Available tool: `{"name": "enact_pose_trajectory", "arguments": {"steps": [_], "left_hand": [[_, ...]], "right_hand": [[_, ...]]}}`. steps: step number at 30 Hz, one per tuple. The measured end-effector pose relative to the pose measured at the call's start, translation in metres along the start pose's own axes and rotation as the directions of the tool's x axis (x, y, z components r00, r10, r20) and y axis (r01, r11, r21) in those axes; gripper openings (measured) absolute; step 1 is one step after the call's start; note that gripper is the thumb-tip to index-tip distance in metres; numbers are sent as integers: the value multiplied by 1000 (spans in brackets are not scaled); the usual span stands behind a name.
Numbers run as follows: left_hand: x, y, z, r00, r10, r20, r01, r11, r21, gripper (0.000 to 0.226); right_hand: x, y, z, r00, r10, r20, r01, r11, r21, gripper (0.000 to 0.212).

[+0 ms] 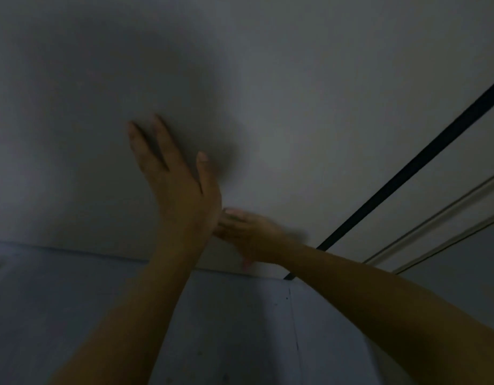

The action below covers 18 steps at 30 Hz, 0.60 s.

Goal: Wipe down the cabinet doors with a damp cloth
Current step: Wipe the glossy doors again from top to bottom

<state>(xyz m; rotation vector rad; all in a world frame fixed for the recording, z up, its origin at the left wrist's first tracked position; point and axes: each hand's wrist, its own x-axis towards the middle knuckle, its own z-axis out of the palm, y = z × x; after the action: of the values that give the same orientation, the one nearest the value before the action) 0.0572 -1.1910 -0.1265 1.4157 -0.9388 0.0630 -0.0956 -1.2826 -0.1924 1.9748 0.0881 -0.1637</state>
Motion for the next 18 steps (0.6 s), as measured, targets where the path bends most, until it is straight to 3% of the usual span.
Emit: {"name": "enact_pose_trajectory", "arguments": {"steps": [1, 3, 5, 7, 9, 10, 11, 12, 14, 15, 16, 18], "left_hand": [[1, 2, -1, 1000, 23, 5, -23, 1000, 2, 67], [1, 4, -5, 997, 71, 12, -71, 997, 14, 64], [5, 10, -10, 995, 100, 23, -101, 995, 3, 63], [9, 18, -12, 994, 104, 26, -103, 995, -12, 63], [14, 24, -14, 993, 115, 22, -114, 993, -22, 63], [16, 27, -13, 991, 131, 24, -131, 991, -22, 62], [17, 29, -11, 988, 153, 28, -153, 988, -21, 62], [17, 30, -10, 984, 176, 29, -176, 984, -14, 62], [16, 30, -7, 975, 220, 44, -220, 975, 3, 62], [16, 31, -6, 970, 236, 62, -237, 971, 11, 62], [14, 33, -4, 962, 260, 81, -263, 965, 22, 62], [14, 38, 0, 929, 350, 119, -359, 932, 55, 60]], "right_hand": [[-7, 9, -1, 989, 132, -58, -131, 991, 25, 115], [-18, 40, -14, 858, 479, -183, -438, 870, 225, 95], [-31, 77, -27, 631, 734, -250, -676, 679, 287, 73], [-39, 112, -41, 397, 879, -263, -831, 466, 305, 68], [-26, 132, -54, 156, 959, -237, -877, 245, 413, 66], [-15, 134, -57, 80, 973, -217, -864, 176, 471, 65], [-3, 129, -57, 83, 975, -207, -847, 178, 500, 65], [6, 117, -52, 165, 961, -223, -832, 257, 491, 67], [15, 80, -36, 431, 860, -274, -752, 510, 418, 69], [12, 63, -29, 531, 799, -282, -698, 601, 389, 67], [3, 52, -24, 577, 762, -294, -668, 648, 366, 65], [-21, 49, -17, 558, 775, -298, -694, 632, 345, 72]]}}
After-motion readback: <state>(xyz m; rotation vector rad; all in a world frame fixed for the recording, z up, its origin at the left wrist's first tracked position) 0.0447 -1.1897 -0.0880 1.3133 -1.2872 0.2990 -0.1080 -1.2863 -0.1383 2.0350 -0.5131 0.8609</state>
